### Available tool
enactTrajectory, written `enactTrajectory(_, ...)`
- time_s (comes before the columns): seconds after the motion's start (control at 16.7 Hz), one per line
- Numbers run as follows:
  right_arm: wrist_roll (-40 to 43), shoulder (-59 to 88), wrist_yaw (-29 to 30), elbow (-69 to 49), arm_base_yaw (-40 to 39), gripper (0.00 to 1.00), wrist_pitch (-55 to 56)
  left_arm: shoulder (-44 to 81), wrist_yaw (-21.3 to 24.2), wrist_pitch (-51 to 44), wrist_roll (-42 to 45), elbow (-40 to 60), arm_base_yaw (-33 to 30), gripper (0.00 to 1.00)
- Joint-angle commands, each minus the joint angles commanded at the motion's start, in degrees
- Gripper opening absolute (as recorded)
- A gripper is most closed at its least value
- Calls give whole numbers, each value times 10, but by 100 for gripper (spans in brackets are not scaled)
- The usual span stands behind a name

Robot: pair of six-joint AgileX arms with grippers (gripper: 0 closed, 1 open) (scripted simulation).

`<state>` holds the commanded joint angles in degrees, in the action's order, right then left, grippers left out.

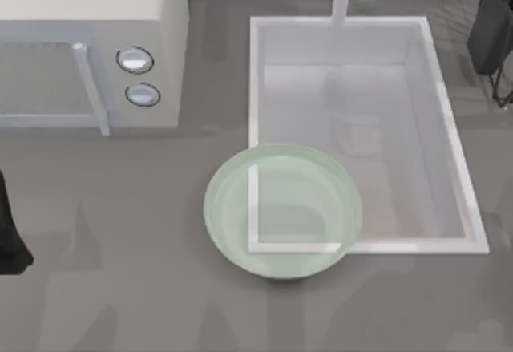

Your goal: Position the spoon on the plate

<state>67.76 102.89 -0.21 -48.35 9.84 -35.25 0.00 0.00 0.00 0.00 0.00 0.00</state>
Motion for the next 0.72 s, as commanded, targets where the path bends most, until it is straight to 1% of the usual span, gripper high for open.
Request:
enactTrajectory(0.18, 0, 0, 0, 0, 0, 2, 0, 0, 0, 0, 0, 0, 0, 100)
enactTrajectory(0.24, 0, 0, 0, 0, 0, 0, 0, 0, 0, 0, 0, 0, 0, 100)
enactTrajectory(0.66, 0, 0, 0, 0, 0, 0, 0, 0, 0, 0, 0, 0, 0, 100)
enactTrajectory(0.72, -21, -38, -4, -14, -2, 0, -52, 0, 0, 0, 0, 0, 0, 100)
